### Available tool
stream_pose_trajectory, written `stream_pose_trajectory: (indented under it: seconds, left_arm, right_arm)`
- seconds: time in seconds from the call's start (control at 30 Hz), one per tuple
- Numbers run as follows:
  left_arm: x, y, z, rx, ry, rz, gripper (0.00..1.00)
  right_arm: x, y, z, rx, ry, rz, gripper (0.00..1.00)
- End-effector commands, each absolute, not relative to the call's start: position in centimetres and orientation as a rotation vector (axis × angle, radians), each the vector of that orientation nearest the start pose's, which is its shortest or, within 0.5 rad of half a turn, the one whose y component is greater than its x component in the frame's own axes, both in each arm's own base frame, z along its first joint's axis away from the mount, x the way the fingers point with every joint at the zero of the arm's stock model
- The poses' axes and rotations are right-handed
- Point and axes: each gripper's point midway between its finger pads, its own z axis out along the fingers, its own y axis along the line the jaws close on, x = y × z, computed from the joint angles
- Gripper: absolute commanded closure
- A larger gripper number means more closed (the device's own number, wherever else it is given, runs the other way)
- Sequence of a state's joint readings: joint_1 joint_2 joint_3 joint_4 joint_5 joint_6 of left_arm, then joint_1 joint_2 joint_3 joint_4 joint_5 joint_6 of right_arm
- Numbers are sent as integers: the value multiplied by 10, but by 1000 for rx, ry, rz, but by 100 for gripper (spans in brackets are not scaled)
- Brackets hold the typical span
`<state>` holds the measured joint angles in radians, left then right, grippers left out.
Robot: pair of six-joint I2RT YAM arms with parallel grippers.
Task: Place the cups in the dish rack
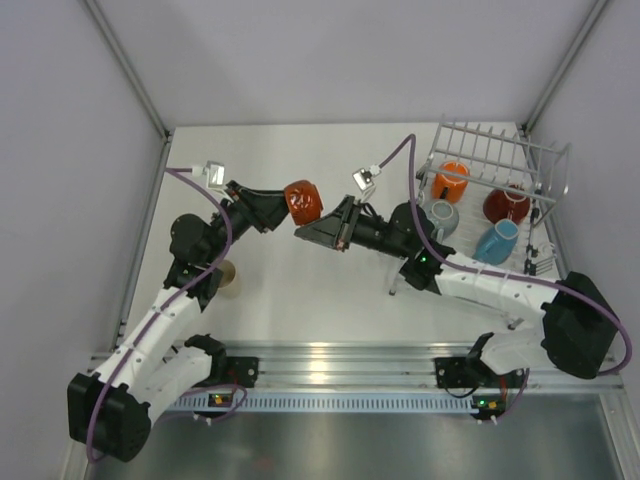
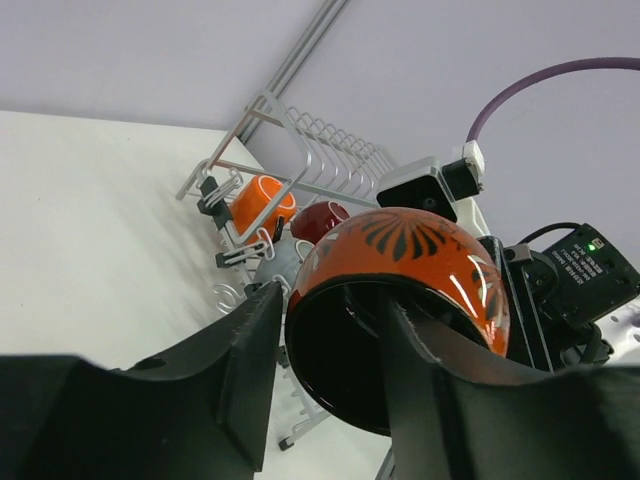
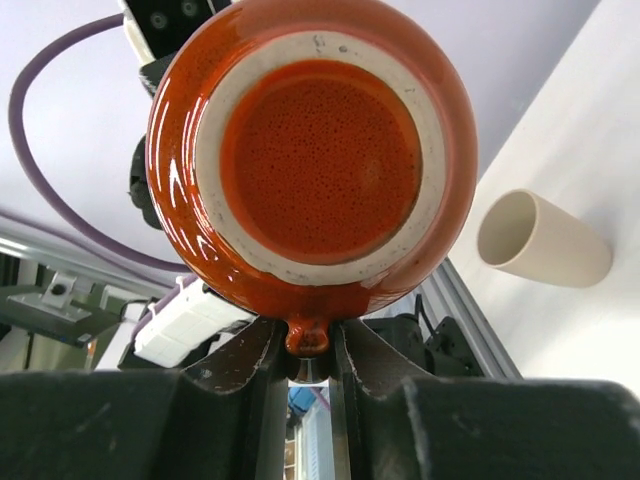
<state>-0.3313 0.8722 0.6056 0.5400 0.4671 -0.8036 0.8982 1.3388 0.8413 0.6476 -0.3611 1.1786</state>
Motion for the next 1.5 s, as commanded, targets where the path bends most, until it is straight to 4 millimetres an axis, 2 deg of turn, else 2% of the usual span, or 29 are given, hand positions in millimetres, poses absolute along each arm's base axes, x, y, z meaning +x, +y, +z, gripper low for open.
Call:
stream_pose_trajectory:
  seconds: [0.0,0.17,0.2,0.23,0.3,0.33,0.37,0.4,0.57,0.67,0.7,0.8,0.9,1.03,1.07,1.17,1.2,1.23,1.27,1.3,1.33,1.37,1.4,1.47]
  left_arm:
    - [254,-206,365,165,1335,-1285,50]
    - [257,-208,359,150,1358,-1294,38]
    - [258,-208,357,144,1362,-1295,36]
    - [261,-207,355,131,1370,-1291,26]
    - [263,-207,349,119,1383,-1289,17]
    - [265,-207,349,109,1385,-1286,7]
    - [266,-206,346,103,1391,-1283,2]
    - [268,-206,345,95,1393,-1281,2]
    - [272,-205,343,80,1400,-1270,2]
    - [274,-205,340,73,1406,-1264,2]
    - [275,-205,340,73,1408,-1264,2]
    - [277,-207,338,72,1419,-1269,2]
    - [280,-207,333,57,1432,-1266,2]
    - [278,-207,332,61,1434,-1272,2]
    - [278,-208,331,67,1436,-1272,2]
    - [274,-205,332,78,1440,-1250,2]
    - [272,-203,336,80,1431,-1240,2]
    - [271,-201,335,73,1431,-1226,2]
    - [272,-200,331,72,1447,-1208,2]
    - [271,-199,332,71,1446,-1204,2]
    - [270,-197,332,65,1443,-1194,2]
    - [269,-196,332,63,1444,-1190,2]
    - [268,-195,332,61,1441,-1191,2]
    - [266,-195,334,62,1438,-1196,2]
  right_arm:
    - [190,375,370,-115,1557,1874,100]
    - [204,355,350,-43,1617,1759,100]
    - [208,347,352,-22,1608,1729,100]
    - [212,343,334,2,1692,1664,100]
    - [220,326,325,21,1720,1517,100]
    - [223,319,319,31,1745,1457,100]
    - [224,310,296,16,1821,1345,100]
    - [226,296,296,39,1810,1277,100]
    - [227,230,239,-19,1936,827,100]
    - [231,191,220,-19,1959,591,100]
    - [230,173,207,-3,1994,483,100]
    - [228,138,188,111,2045,312,100]
    - [225,118,176,338,2056,268,100]
    - [228,118,169,582,2022,328,100]
    - [229,116,166,622,2025,309,100]
    - [227,89,166,844,1971,169,100]
    - [230,89,179,975,1913,210,100]
    - [227,84,179,1010,1911,170,100]
    - [220,74,168,1029,1946,50,100]
    - [220,73,178,1079,1924,39,100]
    - [221,73,179,1182,1882,46,100]
    - [215,67,169,1191,1914,-78,100]
    - [219,75,173,1272,1891,-48,100]
    - [219,84,162,1316,1925,-104,100]
